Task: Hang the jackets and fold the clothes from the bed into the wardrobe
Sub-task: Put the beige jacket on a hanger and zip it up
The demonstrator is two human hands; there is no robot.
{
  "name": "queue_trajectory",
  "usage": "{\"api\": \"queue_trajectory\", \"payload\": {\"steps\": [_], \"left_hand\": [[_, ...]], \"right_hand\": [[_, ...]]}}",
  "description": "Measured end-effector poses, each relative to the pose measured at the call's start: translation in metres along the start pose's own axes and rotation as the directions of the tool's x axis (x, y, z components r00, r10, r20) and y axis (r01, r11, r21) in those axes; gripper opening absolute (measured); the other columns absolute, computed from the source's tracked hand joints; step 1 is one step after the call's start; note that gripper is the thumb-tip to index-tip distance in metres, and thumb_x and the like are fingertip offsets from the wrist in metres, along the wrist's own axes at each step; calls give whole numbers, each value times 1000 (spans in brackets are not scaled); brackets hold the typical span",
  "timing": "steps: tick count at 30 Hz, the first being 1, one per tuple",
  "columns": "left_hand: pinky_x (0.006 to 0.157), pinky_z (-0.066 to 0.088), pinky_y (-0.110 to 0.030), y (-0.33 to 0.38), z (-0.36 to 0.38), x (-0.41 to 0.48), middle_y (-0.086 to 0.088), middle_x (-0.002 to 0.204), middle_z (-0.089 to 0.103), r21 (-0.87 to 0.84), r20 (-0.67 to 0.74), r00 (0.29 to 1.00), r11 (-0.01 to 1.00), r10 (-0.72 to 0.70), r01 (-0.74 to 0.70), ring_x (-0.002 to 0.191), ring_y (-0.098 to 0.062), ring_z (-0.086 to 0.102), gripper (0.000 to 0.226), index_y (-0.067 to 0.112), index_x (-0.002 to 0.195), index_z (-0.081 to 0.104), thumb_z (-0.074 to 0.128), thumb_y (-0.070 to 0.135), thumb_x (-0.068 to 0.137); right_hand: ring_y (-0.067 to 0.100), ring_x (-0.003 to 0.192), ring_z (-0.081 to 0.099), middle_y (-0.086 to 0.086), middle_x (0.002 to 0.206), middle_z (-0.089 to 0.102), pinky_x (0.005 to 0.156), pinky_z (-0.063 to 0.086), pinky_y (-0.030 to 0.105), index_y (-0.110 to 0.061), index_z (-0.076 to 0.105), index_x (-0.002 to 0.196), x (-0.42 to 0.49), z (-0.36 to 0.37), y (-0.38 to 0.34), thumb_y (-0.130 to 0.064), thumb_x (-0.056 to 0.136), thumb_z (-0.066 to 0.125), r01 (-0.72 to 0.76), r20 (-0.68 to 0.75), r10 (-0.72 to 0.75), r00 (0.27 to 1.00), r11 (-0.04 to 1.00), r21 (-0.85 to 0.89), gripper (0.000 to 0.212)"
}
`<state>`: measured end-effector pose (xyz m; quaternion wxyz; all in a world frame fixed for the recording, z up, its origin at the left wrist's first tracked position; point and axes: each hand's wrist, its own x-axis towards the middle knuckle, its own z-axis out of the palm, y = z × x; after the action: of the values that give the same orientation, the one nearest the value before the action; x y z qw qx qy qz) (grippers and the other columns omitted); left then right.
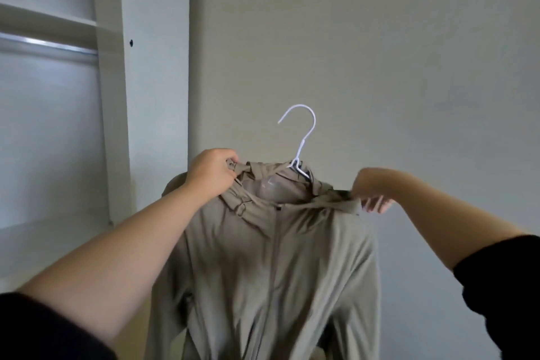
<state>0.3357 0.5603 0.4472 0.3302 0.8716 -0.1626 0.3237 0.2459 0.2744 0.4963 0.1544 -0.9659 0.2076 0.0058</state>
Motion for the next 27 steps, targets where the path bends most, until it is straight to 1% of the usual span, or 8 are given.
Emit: {"api": "queue_trajectory", "payload": {"steps": [3, 6, 9, 13, 16, 20, 25, 27], "left_hand": [[62, 37, -24, -4, -3, 2, 8, 79, 63, -46, 32, 999, 999, -11, 13, 81, -19, 57, 30, 38, 66, 59, 72, 12, 72], [69, 43, -24, 2, -1, 4, 8, 82, 62, -84, 47, 999, 996, -25, 29, 85, -17, 58, 30, 37, 68, 59, 79, 15, 71], [77, 39, -20, 11, -2, 10, 7, 88, 62, -132, 227, 973, 989, -35, 66, 92, -13, 57, 25, 27, 81, 68, 82, 11, 69], [72, 47, -11, 22, -16, 11, -2, 86, 70, -407, 649, 761, 838, -14, 363, 83, -7, 64, 26, 10, 98, 69, 65, -9, 81], [59, 50, -10, 38, -14, 16, 2, 60, 66, -472, 542, 832, 777, -117, 416, 56, -5, 62, 20, 6, 85, 66, 60, -13, 83], [41, 48, -16, 65, -1, 21, -8, 69, 56, -733, 452, 840, 411, -302, 542, 39, -7, 58, 26, 6, 75, 53, 47, -14, 90], [82, 46, -23, 56, 15, 11, -9, 112, 64, -196, 551, 827, 947, -107, 253, 101, -22, 60, 24, 4, 112, 65, 51, 19, 98], [89, 43, -28, 52, 9, 8, -11, 120, 62, -77, 674, 731, 975, -104, 211, 107, -25, 59, 42, 7, 123, 58, 37, 36, 102]], "right_hand": [[19, 82, 59, 9, 98, 66, 63, 44, 26, -8, 63, 100, 5, 2, 7, -20, 95, 53, 311, -242, -223, 944, 845, 434, 16], [8, 80, 62, -4, 86, 70, 71, 46, 22, -19, 67, 87, -11, 14, -4, -27, 96, 53, 440, -119, -468, 875, 670, 599, 18], [4, 55, 51, -8, 57, 57, 53, 39, 13, -16, 55, 60, -17, 36, -14, -18, 91, 63, 466, -113, -463, 879, 785, 409, 32], [13, 64, 44, 5, 66, 49, 60, 34, 27, -6, 51, 65, -16, 49, -13, -13, 88, 63, 496, -290, -419, 860, 821, 283, 27], [13, 61, 42, 5, 62, 47, 57, 32, 26, -8, 49, 61, -19, 58, -11, -12, 88, 63, 526, -305, -452, 838, 819, 231, 31], [6, 53, 43, -2, 56, 50, 55, 36, 23, -18, 46, 54, -24, 74, -9, -7, 88, 62, 555, -205, -516, 832, 791, 257, 39], [9, 56, 40, 1, 59, 46, 53, 34, 20, -11, 49, 59, -23, 73, 6, -9, 88, 63, 547, -264, -486, 833, 795, 263, 32], [9, 52, 37, -1, 55, 43, 48, 31, 17, -13, 44, 56, -20, 71, 16, -11, 87, 64, 523, -309, -442, 842, 810, 266, 38]]}}
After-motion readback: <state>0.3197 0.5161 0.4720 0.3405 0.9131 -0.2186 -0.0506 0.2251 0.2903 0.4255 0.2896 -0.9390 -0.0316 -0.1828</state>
